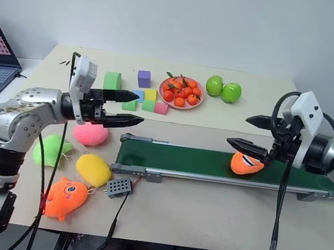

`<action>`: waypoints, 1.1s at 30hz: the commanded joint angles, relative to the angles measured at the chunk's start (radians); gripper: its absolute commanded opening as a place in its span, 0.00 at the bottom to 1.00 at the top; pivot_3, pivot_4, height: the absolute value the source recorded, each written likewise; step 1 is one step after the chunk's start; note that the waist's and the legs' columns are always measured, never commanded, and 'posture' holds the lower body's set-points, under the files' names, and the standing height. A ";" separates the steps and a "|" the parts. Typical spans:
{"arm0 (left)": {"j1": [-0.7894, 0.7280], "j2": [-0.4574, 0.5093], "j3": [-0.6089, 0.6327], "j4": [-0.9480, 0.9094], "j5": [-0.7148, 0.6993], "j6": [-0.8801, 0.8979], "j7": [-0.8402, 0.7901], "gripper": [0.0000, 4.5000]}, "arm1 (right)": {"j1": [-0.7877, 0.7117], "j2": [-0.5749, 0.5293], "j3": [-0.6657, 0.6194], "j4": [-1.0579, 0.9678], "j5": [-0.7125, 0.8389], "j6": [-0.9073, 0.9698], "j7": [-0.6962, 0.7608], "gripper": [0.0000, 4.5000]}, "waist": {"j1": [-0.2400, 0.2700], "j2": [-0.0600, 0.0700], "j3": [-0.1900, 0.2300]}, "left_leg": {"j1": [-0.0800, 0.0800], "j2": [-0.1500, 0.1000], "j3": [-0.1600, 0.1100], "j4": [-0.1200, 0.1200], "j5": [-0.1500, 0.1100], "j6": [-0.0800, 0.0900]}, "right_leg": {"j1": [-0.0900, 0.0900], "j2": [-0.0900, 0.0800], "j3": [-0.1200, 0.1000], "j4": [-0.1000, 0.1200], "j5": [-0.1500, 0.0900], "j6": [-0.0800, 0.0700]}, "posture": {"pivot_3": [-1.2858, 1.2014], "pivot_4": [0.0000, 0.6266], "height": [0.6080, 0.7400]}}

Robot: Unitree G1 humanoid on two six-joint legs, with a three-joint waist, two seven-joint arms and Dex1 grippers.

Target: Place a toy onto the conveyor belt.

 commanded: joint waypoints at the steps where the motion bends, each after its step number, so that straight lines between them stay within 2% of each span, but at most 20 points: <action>1: -0.044 -0.013 0.039 -0.049 0.002 -0.007 0.024 1.00 | -0.022 -0.014 -0.024 -0.018 0.025 0.010 -0.010 1.00 | 0.000 0.000 0.000 | 0.000 0.000 0.000 0.000 0.000 0.000 | 0.000 0.000 0.000 0.000 0.000 0.000 | 0.52 0.24 0.99; 14: -0.048 -0.040 0.020 -0.088 0.044 -0.008 0.043 1.00 | 0.000 -0.018 -0.031 -0.028 0.029 0.001 -0.019 1.00 | 0.000 0.000 0.000 | -0.001 0.000 0.000 0.000 0.000 0.000 | 0.000 0.000 0.000 -0.001 0.000 0.000 | 0.52 0.24 0.99; 33: -0.078 -0.003 0.029 -0.045 0.051 0.019 -0.020 1.00 | 0.031 -0.015 -0.035 -0.034 0.022 -0.014 -0.033 1.00 | 0.000 0.000 0.000 | -0.001 0.000 0.000 0.000 0.000 0.000 | 0.000 0.000 0.000 -0.001 0.000 0.000 | 0.52 0.24 0.99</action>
